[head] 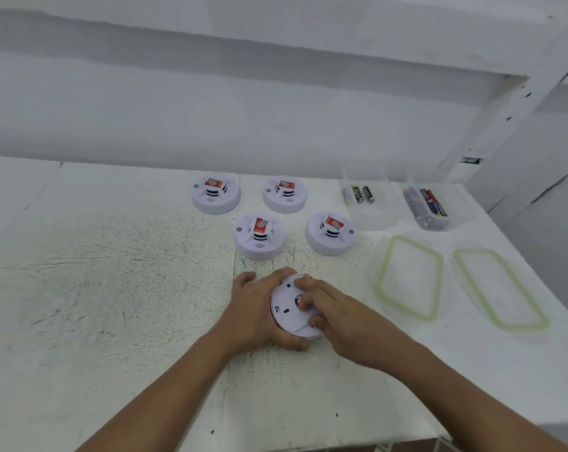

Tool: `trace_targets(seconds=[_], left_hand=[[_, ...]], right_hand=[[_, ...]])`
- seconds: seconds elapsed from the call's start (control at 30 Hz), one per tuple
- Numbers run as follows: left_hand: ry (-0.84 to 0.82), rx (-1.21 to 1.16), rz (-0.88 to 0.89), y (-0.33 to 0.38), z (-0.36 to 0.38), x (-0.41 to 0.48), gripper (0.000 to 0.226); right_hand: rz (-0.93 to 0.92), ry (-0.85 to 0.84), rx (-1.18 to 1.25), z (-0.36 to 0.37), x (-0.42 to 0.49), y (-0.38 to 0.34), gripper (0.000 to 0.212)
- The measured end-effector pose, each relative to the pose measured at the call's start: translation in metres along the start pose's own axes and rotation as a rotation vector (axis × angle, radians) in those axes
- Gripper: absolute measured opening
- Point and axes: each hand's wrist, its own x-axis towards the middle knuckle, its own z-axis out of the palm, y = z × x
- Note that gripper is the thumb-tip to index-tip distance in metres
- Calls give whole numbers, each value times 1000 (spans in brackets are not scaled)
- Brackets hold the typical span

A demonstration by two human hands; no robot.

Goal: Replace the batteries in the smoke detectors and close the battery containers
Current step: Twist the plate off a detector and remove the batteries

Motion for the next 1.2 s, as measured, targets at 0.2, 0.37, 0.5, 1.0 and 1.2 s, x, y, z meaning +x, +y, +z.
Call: trace_targets(seconds=[0.2,0.37,0.5,1.0,1.2], left_hand=[[-1,-24,0,0,-1,0,98],[-11,-13,2,-1,-2,1,103],[-18,-35,-9,4,-6,-1,101],[50,8,-14,17,-10,-9,103],[58,-1,-12,14,-9,-10,100]], right_hand=[[2,-32,42,-5,5,2,25],[-34,-35,92,-11,9,8,18],[-65,-61,126,-17,13,11,14],[-25,-126,80,-30,23,-1,14],[0,-180,74,-41,32,-12,27]])
